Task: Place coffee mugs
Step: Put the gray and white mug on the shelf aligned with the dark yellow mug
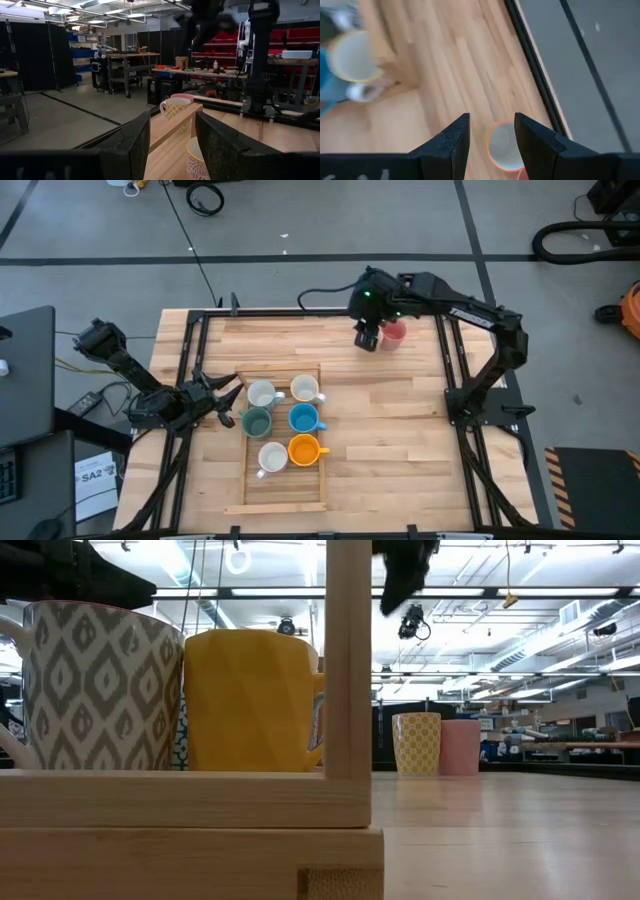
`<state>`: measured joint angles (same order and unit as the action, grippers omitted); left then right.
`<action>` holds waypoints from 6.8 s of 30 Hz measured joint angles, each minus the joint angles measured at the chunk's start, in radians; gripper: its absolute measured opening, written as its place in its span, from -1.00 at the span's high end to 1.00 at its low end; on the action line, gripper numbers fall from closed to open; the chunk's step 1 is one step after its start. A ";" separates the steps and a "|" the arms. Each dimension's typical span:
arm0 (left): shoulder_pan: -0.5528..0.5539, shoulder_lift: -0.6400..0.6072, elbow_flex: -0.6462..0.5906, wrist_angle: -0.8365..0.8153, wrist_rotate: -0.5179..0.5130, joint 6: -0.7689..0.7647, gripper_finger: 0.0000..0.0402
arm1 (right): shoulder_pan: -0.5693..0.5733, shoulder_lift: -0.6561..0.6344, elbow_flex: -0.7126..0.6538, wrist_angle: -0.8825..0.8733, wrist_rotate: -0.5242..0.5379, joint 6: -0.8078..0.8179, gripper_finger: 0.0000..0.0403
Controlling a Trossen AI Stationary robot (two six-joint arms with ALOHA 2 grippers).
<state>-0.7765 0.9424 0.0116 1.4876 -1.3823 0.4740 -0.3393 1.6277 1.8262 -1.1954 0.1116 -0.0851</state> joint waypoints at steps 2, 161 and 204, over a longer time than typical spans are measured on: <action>0.000 0.000 0.000 0.000 0.000 0.000 0.19 | -0.028 0.002 -0.060 0.023 0.000 0.024 0.21; 0.011 0.630 1.023 -2.132 1.089 -1.943 0.60 | -0.097 0.002 -0.581 0.439 -0.001 -0.004 0.21; 0.023 0.567 1.022 -2.276 1.181 -1.666 0.12 | -0.097 0.002 -0.581 0.440 -0.001 -0.004 0.21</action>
<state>-0.7536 1.5093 1.0340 -0.7887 -0.2008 -1.1921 -0.4358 1.6295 1.2449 -0.7555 0.1104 -0.0892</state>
